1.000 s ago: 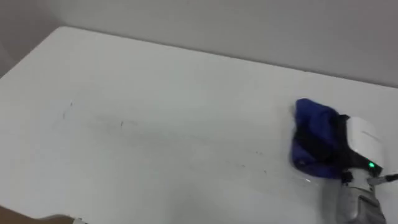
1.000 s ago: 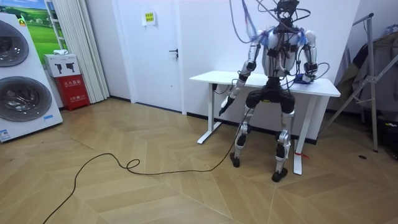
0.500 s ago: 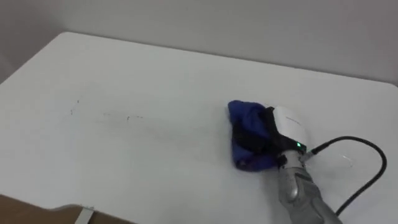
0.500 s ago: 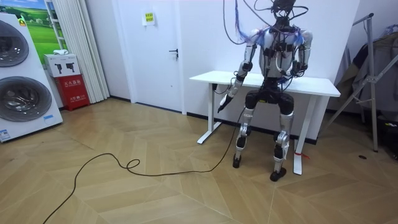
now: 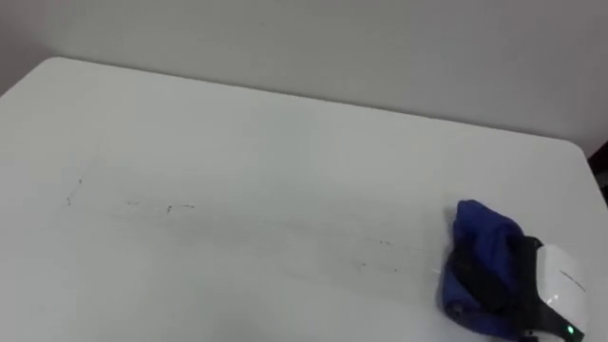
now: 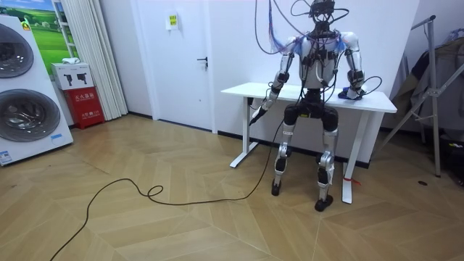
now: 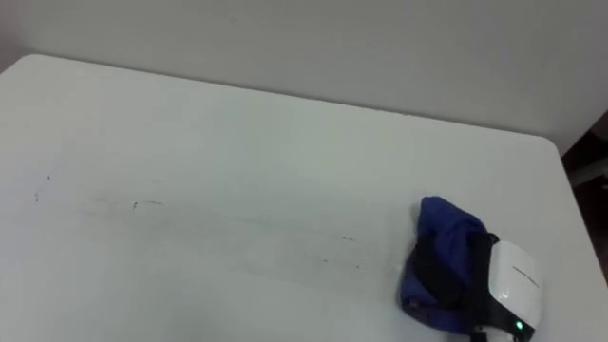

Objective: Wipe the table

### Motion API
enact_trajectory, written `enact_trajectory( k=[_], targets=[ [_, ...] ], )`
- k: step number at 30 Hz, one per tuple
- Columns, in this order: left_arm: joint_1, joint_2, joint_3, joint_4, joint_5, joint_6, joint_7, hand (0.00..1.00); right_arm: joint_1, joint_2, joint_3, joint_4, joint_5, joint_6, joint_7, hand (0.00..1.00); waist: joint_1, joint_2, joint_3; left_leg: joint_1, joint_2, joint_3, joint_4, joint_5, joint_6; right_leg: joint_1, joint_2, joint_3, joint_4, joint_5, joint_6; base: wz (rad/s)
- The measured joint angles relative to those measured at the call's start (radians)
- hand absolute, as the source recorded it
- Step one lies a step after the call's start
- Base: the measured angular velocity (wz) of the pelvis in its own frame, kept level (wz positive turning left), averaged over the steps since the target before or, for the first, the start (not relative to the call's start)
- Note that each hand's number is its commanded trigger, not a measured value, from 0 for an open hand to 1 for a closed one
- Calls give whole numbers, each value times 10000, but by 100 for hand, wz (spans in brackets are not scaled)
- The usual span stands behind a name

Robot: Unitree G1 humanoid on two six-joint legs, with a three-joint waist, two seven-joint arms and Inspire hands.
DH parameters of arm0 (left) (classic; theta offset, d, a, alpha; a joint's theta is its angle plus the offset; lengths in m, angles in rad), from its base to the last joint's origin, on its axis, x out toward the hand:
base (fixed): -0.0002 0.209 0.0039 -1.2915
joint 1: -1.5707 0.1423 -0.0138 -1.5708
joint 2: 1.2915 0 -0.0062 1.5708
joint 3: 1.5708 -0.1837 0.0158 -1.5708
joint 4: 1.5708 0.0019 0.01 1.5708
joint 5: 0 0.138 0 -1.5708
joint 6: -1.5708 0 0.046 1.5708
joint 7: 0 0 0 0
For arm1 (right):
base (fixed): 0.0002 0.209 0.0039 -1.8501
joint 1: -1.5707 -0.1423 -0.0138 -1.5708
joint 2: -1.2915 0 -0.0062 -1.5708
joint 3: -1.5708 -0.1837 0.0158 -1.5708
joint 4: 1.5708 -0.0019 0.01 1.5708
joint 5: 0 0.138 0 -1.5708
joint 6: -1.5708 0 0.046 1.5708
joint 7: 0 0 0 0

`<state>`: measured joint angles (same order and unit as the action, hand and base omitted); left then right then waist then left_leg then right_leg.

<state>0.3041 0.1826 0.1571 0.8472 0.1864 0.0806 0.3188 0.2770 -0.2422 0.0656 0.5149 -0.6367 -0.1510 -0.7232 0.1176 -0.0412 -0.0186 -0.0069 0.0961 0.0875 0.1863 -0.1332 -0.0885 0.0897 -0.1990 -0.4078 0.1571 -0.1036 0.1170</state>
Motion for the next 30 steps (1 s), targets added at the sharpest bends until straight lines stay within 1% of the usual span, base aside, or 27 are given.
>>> enact_trajectory(
  k=[2, 3, 4, 5, 6, 7, 8, 9, 10, 11, 12, 13, 14, 15, 16, 17, 18, 19, 20, 21, 23, 24, 25, 26, 27, 28, 30],
  targets=[
    [-219, -172, -496, 168, -510, -14, 99, 0, -257, 118, 255, -375, 70, 540, 232, 100, 177, 78, 27, 87, 40, 142, -44, -8, -16, -21, 22, 176, 62, 6, -9, -21],
    [-242, -223, -621, 183, -630, -18, 173, 0, -351, 144, 321, -500, 72, 744, 363, 100, 276, 106, 47, 130, 76, 233, -52, -9, -21, -65, 39, 247, 119, 18, -28, -40],
    [-281, -298, -742, 264, -758, -48, 258, 0, -619, 286, 497, -694, 70, 1111, 798, 100, 463, 133, 58, 178, 186, 383, -58, -18, -56, -85, 124, 274, 130, 76, -118, -49],
    [-346, -301, -861, 362, -788, -52, 280, 0, -941, 434, 808, -830, 70, 1348, 1193, 100, 635, 144, 66, 173, 269, 416, -66, -10, -98, -200, 241, 404, 144, 124, -191, -48],
    [-370, -301, -921, 396, -862, -52, 298, 0, -1168, 490, 1029, -868, 71, 1462, 1396, 100, 718, 158, 84, 174, 309, 426, -74, -3, -113, -260, 294, 471, 148, 147, -227, -46],
    [-391, -317, -1056, 483, -1089, -49, 386, 0, -1725, 495, 1566, -878, 63, 1591, 1833, 100, 838, 215, 138, 160, 326, 309, -116, 3, -126, -389, 377, 531, 152, 211, -326, -29],
    [-431, -323, -1098, 543, -1173, -20, 445, 0, -2217, 564, 2060, -878, 35, 1650, 2188, 100, 824, 272, 247, 112, 326, 66, -119, 14, -142, -420, 454, 524, 145, 231, -357, -18],
    [-432, -323, -1109, 543, -1177, 7, 459, 0, -2394, 601, 2223, -872, -2, 1657, 2318, 100, 819, 292, 266, 74, 321, -60, -118, 16, -146, -442, 489, 511, 142, 232, -360, 7],
    [-337, -345, -1121, 537, -1190, 30, 463, 0, -2603, 677, 2394, -818, -189, 1573, 2529, 100, 837, 326, 265, -17, 317, -237, -114, 28, -165, -497, 543, 498, 142, 227, -366, 12],
    [-270, -393, -1101, 430, -1188, 83, 460, 0, -2720, 728, 2423, -722, -423, 1481, 2647, 100, 856, 353, 270, -21, 311, -319, -138, 44, -188, -490, 562, 492, 126, 197, -368, 13],
    [-9, -415, -1055, 292, -1165, 154, 443, 0, -2676, 729, 2399, -597, -589, 1408, 2682, 100, 808, 355, 266, -3, 308, -367, -147, 48, -193, -460, 563, 473, 122, 149, -380, 11],
    [89, -414, -1011, 263, -1150, 190, 420, 0, -2642, 727, 2349, -575, -689, 1302, 2679, 100, 776, 344, 259, 1, 307, -388, -143, 47, -192, -439, 563, 459, 123, 124, -387, 11],
    [248, -399, -954, 279, -1132, 232, 393, 0, -2505, 733, 2242, -513, -800, 1079, 2625, 100, 735, 324, 249, 36, 296, -434, -127, 56, -174, -361, 558, 394, 101, 98, -375, 9],
    [404, -401, -894, 314, -1097, 229, 380, 0, -2446, 731, 2196, -454, -808, 956, 2555, 100, 733, 313, 242, 68, 289, -437, -105, 64, -140, -336, 551, 384, 92, 77, -364, 10],
    [526, -384, -771, 356, -1057, 229, 360, 0, -2332, 722, 2116, -308, -831, 736, 2393, 100, 658, 282, 233, 139, 257, -468, -47, 30, -127, -253, 530, 365, 44, 26, -322, 22],
    [589, -331, -662, 363, -1039, 232, 318, 0, -2138, 717, 1858, -278, -991, 533, 2295, 100, 435, 229, 196, 126, 169, -608, -13, 8, -103, -117, 492, 358, -58, -50, -269, 29],
    [609, -329, -536, 365, -1039, 232, 269, 0, -2010, 678, 1710, -278, -1060, 468, 2165, 100, 377, 218, 192, 164, 127, -648, -10, 0, -86, -80, 461, 367, -67, -71, -241, 31],
    [636, -285, -334, 391, -1046, 232, 249, 0, -1693, 595, 1391, -276, -1091, 376, 1831, 100, 353, 197, 178, 199, 38, -678, -9, -22, -45, -19, 400, 404, -76, -91, -210, 19],
    [675, -171, -284, 460, -1045, 231, 247, 0, -1372, 429, 1175, -276, -1088, 293, 1451, 100, 238, 184, 152, 194, -56, -684, -5, -39, -4, 43, 318, 386, -70, -118, -168, 16],
    [688, -81, -106, 469, -1046, 231, 237, 0, -1026, 374, 853, -249, -1072, 242, 1064, 100, 164, 156, 137, 236, -130, -676, -1, -69, 49, 143, 243, 379, -74, -145, -121, 13],
    [721, -21, 188, 472, -1039, 228, 226, 0, -663, 337, 453, -49, -1002, 139, 579, 100, 108, 120, 117, 371, -213, -667, 21, -127, 125, 296, 158, 377, -69, -178, -56, 6],
    [678, -18, 228, 471, -1037, 225, 225, 0, -595, 318, 338, 34, -957, 90, 462, 100, 77, 116, 116, 377, -235, -669, 35, -150, 144, 319, 135, 373, -68, -179, -41, 3],
    [618, -7, 225, 471, -1035, 214, 225, 0, -576, 306, 218, 250, -805, -17, 291, 100, -20, 108, 109, 377, -262, -669, 53, -168, 164, 337, 103, 379, -58, -168, -22, 0],
    [556, -8, 222, 471, -932, 192, 226, 0, -570, 302, 187, 357, -623, -37, 194, 100, -97, 104, 104, 365, -265, -669, 78, -181, 172, 337, 97, 398, -36, -166, -18, 0],
    [524, -8, 211, 471, -869, 160, 226, 0, -568, 290, 177, 393, -560, -38, 167, 56, -115, 105, 103, 362, -263, -670, 101, -189, 172, 337, 98, 416, -24, -166, -19, 0],
    [482, -10, 122, 450, -766, 89, 228, 0, -538, 242, 172, 405, -512, -38, 151, 0, -125, 124, 91, 364, -261, -675, 121, -196, 170, 336, 99, 444, 1, -166, -19, 0],
    [324, -36, 33, 310, -744, 20, 232, 0, -537, 232, 129, 407, -508, -32, 186, 0, -120, 150, 77, 362, -260, -710, 122, -196, 167, 337, 100, 444, 24, -165, -20, 0]
  ],
)
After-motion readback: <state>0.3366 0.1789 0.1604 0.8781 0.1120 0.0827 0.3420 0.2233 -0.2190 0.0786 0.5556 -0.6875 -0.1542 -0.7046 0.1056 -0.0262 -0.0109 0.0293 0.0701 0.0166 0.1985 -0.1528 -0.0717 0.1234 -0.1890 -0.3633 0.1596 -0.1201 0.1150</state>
